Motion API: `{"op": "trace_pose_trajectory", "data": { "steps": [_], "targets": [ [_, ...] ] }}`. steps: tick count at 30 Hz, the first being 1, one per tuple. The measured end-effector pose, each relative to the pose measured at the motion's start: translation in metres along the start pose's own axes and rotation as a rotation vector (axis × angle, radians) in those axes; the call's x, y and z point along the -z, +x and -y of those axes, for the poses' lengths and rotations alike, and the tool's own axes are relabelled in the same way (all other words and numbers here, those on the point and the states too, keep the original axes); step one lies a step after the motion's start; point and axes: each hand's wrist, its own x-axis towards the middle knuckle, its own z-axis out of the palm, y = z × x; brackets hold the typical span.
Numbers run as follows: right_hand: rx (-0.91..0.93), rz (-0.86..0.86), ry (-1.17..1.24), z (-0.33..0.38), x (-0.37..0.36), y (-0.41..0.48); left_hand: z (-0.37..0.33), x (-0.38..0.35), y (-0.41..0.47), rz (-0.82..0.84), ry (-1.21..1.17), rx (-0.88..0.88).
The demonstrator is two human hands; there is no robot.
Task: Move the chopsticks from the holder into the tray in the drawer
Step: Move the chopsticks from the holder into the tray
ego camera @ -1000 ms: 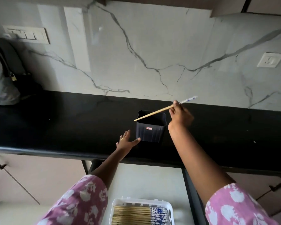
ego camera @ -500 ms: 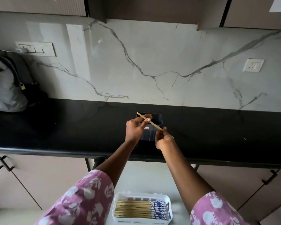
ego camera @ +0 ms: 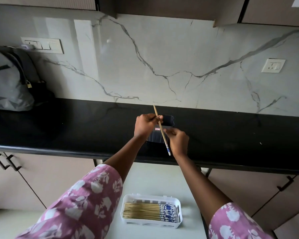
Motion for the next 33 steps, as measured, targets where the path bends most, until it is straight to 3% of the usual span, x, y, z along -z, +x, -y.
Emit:
{"op": "trace_pose_trajectory", "data": {
  "steps": [5, 11, 14, 19, 23, 29, 33],
  "targets": [
    [0.176, 0.17, -0.084, 0.003, -0.006, -0.001, 0.009, -0.004, -0.009, 0.021, 0.022, 0.04],
    [0.093, 0.221, -0.113, -0.013, -0.021, -0.004, 0.031, -0.003, -0.015, 0.068, 0.013, 0.088],
    [-0.01, 0.271, -0.093, -0.025, -0.028, -0.01, 0.054, 0.006, -0.02, 0.055, -0.086, 0.211],
    [-0.189, 0.348, -0.1, -0.062, -0.04, -0.032, 0.116, 0.022, -0.031, 0.18, 0.462, 0.485],
    [-0.212, 0.485, -0.181, -0.088, -0.048, -0.059, 0.165, 0.037, -0.036, 0.303, 0.771, 0.533],
    [-0.261, 0.781, -0.327, -0.121, -0.057, -0.101, 0.197, 0.048, -0.033, 0.478, 0.836, 0.799],
    [-0.265, 0.893, -0.392, -0.14, -0.063, -0.12, 0.199, 0.035, -0.032, 0.463, 0.772, 0.895]
  ]
}}
